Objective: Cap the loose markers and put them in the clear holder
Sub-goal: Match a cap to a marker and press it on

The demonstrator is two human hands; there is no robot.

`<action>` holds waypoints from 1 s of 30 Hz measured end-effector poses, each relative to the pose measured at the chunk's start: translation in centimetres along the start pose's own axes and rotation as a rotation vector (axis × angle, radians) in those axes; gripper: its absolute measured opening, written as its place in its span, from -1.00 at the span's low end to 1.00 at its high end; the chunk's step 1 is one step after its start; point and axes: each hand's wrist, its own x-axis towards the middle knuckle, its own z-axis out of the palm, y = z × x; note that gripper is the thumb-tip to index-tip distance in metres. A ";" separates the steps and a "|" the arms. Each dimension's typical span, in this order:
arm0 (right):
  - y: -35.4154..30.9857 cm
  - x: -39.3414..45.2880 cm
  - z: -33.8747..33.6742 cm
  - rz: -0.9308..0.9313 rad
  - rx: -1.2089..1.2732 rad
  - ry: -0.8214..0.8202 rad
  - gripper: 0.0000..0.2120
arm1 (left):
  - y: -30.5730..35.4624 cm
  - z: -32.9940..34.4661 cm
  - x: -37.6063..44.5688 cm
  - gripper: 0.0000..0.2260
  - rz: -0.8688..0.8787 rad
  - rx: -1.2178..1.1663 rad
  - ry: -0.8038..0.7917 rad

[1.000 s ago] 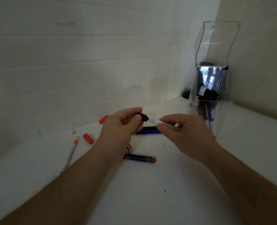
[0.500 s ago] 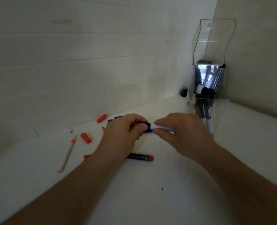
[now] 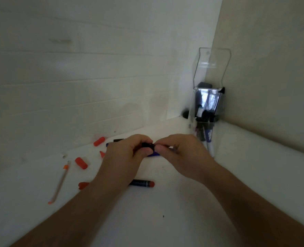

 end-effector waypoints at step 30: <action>5.8 -0.5 -6.5 0.337 -0.644 0.346 -0.70 | -3.7 -1.9 0.3 -0.64 0.150 0.232 -0.088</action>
